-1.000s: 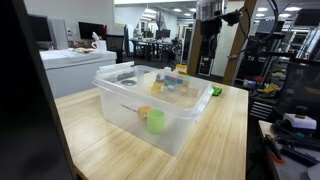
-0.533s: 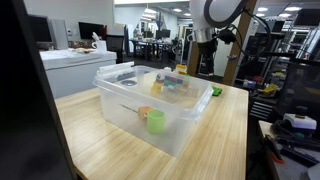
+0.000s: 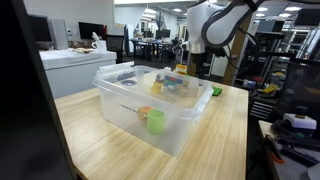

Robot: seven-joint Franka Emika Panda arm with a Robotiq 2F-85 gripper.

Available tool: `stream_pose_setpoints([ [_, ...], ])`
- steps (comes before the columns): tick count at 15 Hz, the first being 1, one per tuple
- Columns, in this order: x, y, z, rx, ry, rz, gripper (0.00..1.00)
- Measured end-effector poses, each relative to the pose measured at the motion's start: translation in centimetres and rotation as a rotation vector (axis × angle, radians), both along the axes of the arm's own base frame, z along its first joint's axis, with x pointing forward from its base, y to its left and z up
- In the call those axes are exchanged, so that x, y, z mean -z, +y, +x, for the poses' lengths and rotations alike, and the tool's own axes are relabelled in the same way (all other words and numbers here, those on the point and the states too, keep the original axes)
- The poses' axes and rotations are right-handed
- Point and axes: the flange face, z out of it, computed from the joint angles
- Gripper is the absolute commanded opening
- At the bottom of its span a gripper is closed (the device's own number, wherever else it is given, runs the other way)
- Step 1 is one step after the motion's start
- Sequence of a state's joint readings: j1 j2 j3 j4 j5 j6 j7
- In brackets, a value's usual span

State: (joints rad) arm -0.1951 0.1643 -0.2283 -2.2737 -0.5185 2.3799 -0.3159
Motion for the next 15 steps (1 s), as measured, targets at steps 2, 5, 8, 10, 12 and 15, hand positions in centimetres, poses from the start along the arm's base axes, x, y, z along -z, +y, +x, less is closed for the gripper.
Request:
stream_pose_setpoints([
  [2, 0.6, -0.1, -0.1, 0.007, -0.048, 0.007, 1.00],
  [5, 1.7, 0.3, -0.9, 0.038, -0.092, 0.026, 1.00],
  [8, 2.1, 1.0, -1.1, 0.066, -0.109, 0.049, 1.00],
  [10, 2.2, 1.4, -0.9, 0.082, -0.134, 0.066, 1.00],
  [12, 2.1, 1.8, -0.6, 0.097, -0.160, 0.076, 1.00],
  [15, 2.0, 2.2, -0.1, 0.107, -0.193, 0.088, 1.00],
])
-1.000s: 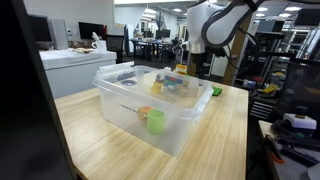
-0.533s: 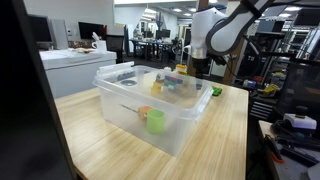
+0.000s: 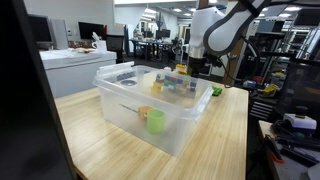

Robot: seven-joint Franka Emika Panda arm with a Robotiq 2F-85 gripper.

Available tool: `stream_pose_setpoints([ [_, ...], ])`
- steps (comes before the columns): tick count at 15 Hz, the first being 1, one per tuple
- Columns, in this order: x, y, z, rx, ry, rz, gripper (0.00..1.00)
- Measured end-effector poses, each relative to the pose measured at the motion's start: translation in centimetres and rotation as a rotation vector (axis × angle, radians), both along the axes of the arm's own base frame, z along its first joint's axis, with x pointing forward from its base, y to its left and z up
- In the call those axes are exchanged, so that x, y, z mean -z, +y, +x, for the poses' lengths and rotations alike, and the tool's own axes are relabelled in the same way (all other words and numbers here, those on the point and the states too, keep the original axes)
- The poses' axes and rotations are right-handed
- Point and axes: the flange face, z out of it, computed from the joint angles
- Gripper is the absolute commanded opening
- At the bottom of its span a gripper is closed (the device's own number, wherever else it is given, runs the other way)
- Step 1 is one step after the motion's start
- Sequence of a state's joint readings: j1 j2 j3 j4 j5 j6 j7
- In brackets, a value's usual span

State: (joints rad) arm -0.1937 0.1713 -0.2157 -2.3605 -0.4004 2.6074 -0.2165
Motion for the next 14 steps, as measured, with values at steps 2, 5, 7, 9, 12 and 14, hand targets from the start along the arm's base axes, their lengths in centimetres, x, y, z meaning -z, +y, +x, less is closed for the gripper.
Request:
stream_pose_setpoints([
  [2, 0.2, 0.2, 0.2, 0.005, -0.012, 0.003, 1.00],
  [5, 1.3, 0.4, 0.1, 0.023, -0.020, 0.009, 1.00],
  [7, 2.2, 0.5, 0.0, 0.043, -0.022, 0.013, 0.74],
  [9, 3.1, 0.5, 0.0, 0.061, -0.022, 0.017, 0.59],
  [12, 3.8, 0.7, 0.0, 0.075, -0.022, 0.021, 0.35],
  [14, 3.5, 0.6, 0.0, 0.082, -0.029, 0.020, 0.31],
])
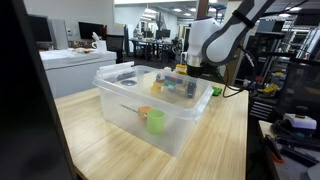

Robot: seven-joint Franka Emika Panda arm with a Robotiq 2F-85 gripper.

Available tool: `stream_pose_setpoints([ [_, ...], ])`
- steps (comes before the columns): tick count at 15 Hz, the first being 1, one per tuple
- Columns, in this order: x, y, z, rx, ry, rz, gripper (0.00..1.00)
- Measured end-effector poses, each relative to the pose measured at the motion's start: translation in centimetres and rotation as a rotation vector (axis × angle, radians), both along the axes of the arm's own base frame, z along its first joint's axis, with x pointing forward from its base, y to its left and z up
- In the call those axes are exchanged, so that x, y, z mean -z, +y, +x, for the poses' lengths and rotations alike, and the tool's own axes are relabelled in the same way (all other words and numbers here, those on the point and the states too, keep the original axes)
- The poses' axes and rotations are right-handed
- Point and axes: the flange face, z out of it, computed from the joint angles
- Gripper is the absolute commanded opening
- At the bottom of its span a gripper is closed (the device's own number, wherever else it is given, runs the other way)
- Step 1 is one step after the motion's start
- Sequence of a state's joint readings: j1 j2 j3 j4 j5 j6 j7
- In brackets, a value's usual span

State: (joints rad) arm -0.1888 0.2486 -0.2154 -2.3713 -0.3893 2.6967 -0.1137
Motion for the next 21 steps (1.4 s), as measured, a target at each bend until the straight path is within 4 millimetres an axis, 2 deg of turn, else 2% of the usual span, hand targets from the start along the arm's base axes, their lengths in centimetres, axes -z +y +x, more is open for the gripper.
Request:
stream_pose_setpoints([
  [3, -0.2, -0.6, -0.7, 0.023, 0.033, -0.002, 0.31],
  [4, -1.1, -1.2, -1.6, 0.050, 0.098, -0.010, 0.31],
  [7, -6.1, -1.5, -3.4, 0.109, 0.204, -0.018, 0.31],
  [9, -11.4, -0.4, -3.7, 0.136, 0.210, -0.011, 0.31],
  [11, -16.3, 2.0, -2.9, 0.137, 0.146, 0.024, 0.31],
  [13, -21.2, 5.8, -1.8, 0.102, 0.062, 0.066, 0.31],
  [14, -23.1, 8.1, -1.3, 0.070, 0.021, 0.082, 0.31],
  [15, -24.2, 10.1, -0.9, 0.039, -0.003, 0.090, 0.31],
  [16, -24.9, 12.4, -0.6, 0.000, -0.017, 0.092, 0.31],
  [18, -24.5, 15.9, -0.3, -0.063, -0.006, 0.091, 0.31],
  [21, -21.7, 19.7, -0.4, -0.142, 0.039, 0.084, 0.31],
])
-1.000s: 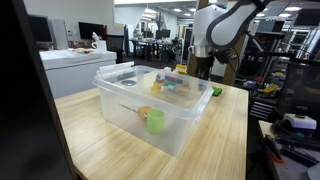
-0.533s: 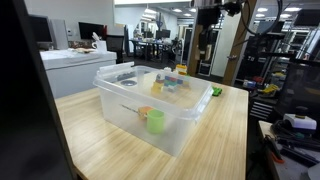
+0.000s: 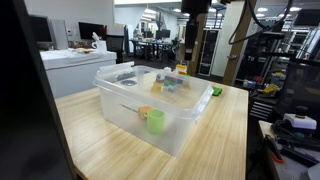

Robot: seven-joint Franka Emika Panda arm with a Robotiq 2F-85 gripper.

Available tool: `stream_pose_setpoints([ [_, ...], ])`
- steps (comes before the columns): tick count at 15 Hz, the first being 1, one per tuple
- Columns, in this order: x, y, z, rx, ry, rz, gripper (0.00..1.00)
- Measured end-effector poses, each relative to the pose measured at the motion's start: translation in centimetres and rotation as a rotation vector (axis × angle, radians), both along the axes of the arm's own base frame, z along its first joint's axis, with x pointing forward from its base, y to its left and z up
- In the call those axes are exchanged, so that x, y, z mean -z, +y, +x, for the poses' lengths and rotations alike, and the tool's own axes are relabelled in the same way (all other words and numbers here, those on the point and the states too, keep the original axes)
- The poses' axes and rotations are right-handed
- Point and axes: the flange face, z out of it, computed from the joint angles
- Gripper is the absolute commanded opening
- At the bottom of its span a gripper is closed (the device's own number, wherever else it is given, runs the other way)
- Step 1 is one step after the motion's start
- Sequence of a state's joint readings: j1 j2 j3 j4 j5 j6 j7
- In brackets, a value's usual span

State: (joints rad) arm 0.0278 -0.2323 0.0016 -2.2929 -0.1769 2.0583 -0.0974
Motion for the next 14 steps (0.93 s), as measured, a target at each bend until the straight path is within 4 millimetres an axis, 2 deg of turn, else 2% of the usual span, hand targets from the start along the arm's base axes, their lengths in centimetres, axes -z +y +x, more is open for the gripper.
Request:
stream_pose_setpoints([
  [2, 1.8, 2.0, 0.2, -0.045, 0.006, -0.001, 0.31],
  [3, 2.6, 2.8, 0.3, -0.064, 0.005, -0.001, 0.81],
  [4, 3.2, 3.5, 0.4, -0.078, 0.006, 0.000, 0.82],
  [7, 4.3, 4.8, 0.6, -0.105, 0.015, -0.001, 1.00],
  [14, 3.7, 4.5, 0.9, -0.060, 0.010, 0.038, 1.00],
])
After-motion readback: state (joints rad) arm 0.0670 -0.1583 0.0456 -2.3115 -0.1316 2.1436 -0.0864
